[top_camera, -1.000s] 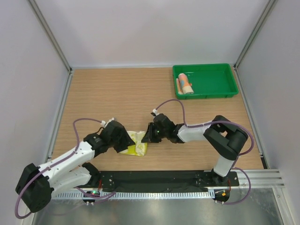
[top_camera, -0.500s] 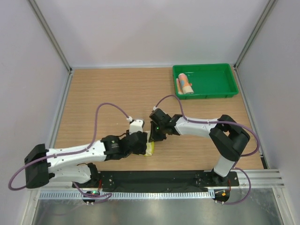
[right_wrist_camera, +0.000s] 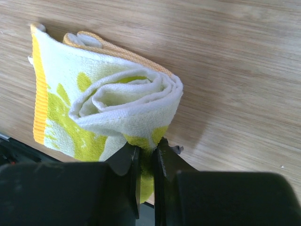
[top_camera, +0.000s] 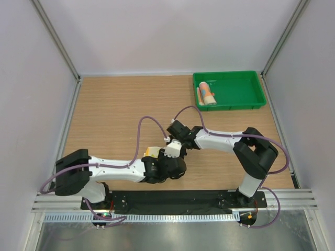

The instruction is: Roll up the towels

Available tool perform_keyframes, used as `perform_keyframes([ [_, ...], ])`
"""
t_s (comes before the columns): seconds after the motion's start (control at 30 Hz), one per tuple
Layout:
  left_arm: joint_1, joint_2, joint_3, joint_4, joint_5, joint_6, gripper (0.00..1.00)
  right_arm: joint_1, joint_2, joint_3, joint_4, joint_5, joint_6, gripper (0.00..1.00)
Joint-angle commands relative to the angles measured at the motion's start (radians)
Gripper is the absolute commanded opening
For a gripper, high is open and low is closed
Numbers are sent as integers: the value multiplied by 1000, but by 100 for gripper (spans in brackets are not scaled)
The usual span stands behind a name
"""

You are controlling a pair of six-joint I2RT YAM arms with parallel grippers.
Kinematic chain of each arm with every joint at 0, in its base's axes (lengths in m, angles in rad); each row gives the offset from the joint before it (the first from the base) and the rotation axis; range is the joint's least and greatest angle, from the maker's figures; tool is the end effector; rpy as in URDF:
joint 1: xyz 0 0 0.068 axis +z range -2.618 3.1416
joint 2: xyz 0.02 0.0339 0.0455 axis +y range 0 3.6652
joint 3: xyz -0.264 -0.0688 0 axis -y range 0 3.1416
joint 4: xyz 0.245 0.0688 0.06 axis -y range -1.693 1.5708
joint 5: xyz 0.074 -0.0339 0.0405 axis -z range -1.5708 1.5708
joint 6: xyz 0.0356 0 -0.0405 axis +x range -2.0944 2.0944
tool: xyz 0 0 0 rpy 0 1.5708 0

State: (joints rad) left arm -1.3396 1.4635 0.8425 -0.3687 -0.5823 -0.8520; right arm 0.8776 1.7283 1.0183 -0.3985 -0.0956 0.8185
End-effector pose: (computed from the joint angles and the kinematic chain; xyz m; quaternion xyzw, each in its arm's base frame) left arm 0.0839 -0.2708 0.1955 0.1417 0.9105 -0.1183 0.3701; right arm 0.2115 0.2600 0.1621 -0.0397 0.9715 0.2024 0.1165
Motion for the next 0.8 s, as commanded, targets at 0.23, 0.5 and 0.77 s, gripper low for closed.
perform_keyframes([
  [0.23, -4, 80, -66, 111, -47, -82, 57, 3, -16, -3, -97, -1, -10, 3],
  [0.5, -4, 127, -144, 191, -8, -99, 36, -19, -30, -6, -97, -49, 1, 9],
  [0.77, 17, 64, -213, 281, 39, -79, 26, -110, 19, 29, -114, -55, -71, 37],
])
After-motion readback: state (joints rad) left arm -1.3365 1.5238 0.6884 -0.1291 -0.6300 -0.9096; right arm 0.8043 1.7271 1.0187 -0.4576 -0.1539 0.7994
